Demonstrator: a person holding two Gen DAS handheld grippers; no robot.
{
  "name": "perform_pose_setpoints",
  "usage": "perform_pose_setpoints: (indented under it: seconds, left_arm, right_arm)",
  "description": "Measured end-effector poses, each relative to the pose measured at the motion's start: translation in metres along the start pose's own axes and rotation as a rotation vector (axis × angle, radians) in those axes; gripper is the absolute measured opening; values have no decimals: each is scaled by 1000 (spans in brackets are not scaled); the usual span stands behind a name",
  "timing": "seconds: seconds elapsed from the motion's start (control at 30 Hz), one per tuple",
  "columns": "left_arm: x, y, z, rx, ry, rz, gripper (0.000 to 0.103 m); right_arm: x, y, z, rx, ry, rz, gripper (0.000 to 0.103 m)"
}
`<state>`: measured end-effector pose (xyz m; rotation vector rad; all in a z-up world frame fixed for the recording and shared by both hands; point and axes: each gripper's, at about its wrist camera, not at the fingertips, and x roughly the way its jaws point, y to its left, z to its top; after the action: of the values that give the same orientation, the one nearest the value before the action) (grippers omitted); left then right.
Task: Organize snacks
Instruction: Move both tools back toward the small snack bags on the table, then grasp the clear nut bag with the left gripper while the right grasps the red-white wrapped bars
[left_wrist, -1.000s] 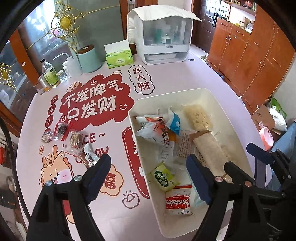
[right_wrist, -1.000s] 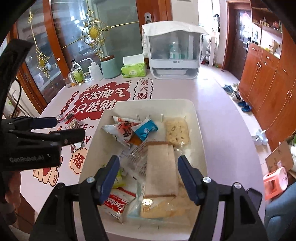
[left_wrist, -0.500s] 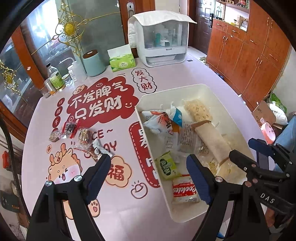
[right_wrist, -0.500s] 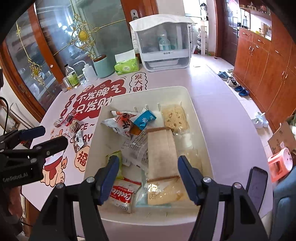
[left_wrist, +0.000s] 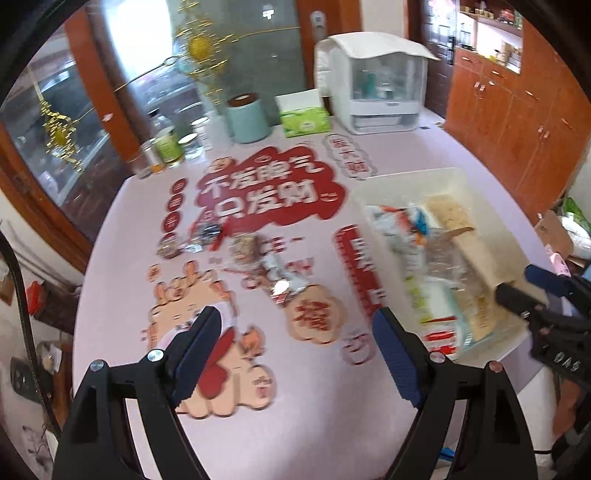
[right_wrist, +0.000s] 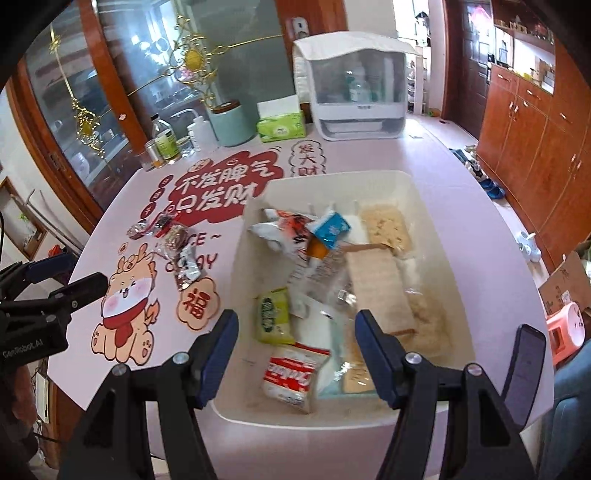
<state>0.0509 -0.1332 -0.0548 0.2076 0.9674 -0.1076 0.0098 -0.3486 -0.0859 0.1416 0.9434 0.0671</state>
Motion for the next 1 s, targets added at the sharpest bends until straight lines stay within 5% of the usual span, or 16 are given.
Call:
perform_pose_setpoints:
  seconds: [0.27,0.63,1.0]
  left_arm:
    - [7,95,9,-47,-9,73,83]
    - [36,194,92,64,-126,148,89]
    - [173,168,102,155,106,-88,89]
  right_arm:
    - [9,47,15,2,-7,6,66]
    - [51,129,71,-43,-19,-7,66]
    - [171,179,69,-84,175,-11,66]
